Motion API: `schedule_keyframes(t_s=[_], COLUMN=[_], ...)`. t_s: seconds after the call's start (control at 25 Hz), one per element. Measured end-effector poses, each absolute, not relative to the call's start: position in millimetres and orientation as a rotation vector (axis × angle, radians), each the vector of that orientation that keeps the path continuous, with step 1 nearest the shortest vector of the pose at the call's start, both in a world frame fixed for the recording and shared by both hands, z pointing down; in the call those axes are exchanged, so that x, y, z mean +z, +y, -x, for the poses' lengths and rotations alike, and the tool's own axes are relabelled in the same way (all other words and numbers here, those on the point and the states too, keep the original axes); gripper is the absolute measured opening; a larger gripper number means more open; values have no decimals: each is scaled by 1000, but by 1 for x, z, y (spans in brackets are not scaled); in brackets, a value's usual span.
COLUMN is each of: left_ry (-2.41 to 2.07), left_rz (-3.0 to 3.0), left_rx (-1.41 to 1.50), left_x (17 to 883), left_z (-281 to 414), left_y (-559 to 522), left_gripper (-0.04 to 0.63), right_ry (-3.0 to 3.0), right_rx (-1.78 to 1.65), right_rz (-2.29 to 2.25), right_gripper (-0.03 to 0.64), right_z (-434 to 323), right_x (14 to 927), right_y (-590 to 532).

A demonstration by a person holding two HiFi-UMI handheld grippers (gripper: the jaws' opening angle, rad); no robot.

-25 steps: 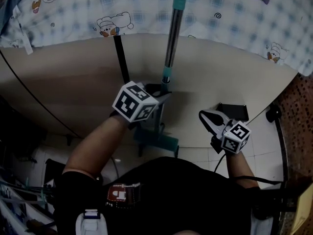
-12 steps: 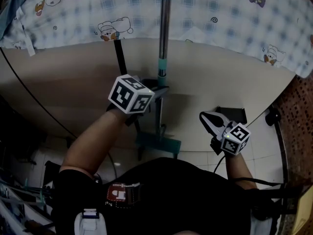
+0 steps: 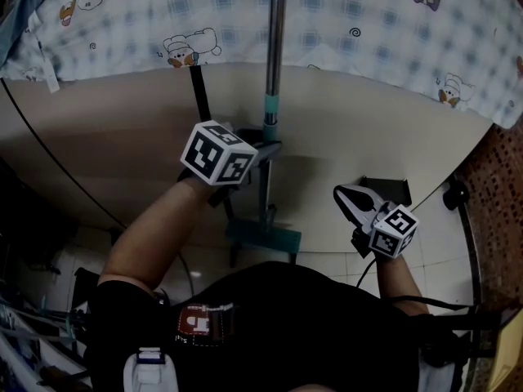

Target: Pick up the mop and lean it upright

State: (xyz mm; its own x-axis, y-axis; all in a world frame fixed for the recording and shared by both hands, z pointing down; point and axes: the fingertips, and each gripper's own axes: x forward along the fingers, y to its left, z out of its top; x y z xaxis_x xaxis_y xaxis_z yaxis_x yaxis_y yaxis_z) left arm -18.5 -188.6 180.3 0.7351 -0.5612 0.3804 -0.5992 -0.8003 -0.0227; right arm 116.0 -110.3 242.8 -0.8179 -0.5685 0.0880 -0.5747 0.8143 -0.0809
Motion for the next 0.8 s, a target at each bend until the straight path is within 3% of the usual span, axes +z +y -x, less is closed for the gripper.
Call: schedule_keyframes(t_s=[0.8], left_ry=[-923], left_rz=[-2799], left_rx=[578], left_x=[195], left_z=[17], left_y=[-175], left_gripper=[130], right_ry=[-2922], right_rx=[194], right_rz=[-909], right_gripper=[14], right_z=[-113], right_x=[248], right_y=[-96])
